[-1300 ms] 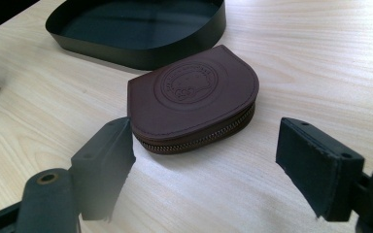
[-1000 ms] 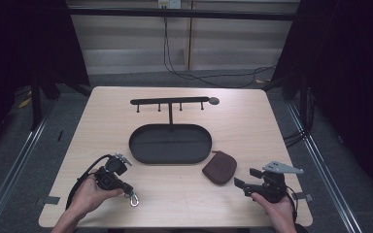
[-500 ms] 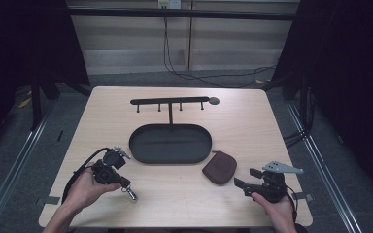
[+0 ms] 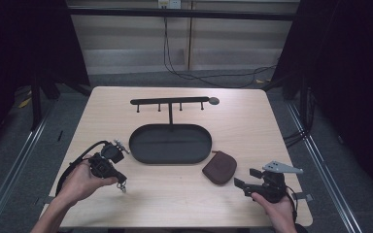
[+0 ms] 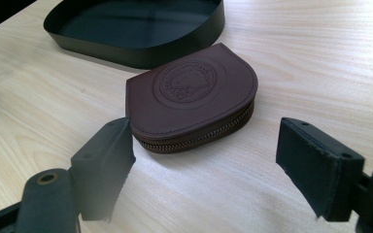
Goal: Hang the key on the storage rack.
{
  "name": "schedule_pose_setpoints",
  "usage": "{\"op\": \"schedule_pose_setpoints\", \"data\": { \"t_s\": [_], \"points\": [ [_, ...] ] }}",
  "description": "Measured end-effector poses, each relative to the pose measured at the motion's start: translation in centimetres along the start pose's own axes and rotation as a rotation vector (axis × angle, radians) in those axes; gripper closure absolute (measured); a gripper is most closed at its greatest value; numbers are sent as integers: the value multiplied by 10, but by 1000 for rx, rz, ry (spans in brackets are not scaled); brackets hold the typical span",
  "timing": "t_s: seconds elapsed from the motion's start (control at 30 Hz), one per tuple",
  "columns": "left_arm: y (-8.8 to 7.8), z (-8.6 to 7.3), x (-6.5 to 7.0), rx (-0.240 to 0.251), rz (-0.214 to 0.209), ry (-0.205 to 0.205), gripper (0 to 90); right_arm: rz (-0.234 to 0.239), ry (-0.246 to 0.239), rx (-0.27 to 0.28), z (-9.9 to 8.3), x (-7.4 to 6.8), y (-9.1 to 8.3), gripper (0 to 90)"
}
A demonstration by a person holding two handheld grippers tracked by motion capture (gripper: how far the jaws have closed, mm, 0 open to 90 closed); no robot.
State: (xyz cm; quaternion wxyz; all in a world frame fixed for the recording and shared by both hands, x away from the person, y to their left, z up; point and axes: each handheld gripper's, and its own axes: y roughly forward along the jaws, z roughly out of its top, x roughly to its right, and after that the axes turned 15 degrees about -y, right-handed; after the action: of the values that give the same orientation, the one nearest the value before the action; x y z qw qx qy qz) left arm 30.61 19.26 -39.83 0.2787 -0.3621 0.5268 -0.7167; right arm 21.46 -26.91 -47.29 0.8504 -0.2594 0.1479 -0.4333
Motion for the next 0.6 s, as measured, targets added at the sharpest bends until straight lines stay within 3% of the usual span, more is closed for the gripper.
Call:
{"op": "schedule_pose_setpoints", "data": {
  "t_s": [0.17, 0.47, 0.6],
  "points": [
    [-5, 3, 0, -26, 18, 22, 894, 0, 0, 0, 0, 0, 0, 211],
    [-13, 7, 0, -45, 25, 16, 894, 1, -2, -2, 0, 0, 0, 211],
    [-17, 11, -1, -60, 46, 23, 894, 0, 1, -6, 0, 0, 0, 211]
  ]
}}
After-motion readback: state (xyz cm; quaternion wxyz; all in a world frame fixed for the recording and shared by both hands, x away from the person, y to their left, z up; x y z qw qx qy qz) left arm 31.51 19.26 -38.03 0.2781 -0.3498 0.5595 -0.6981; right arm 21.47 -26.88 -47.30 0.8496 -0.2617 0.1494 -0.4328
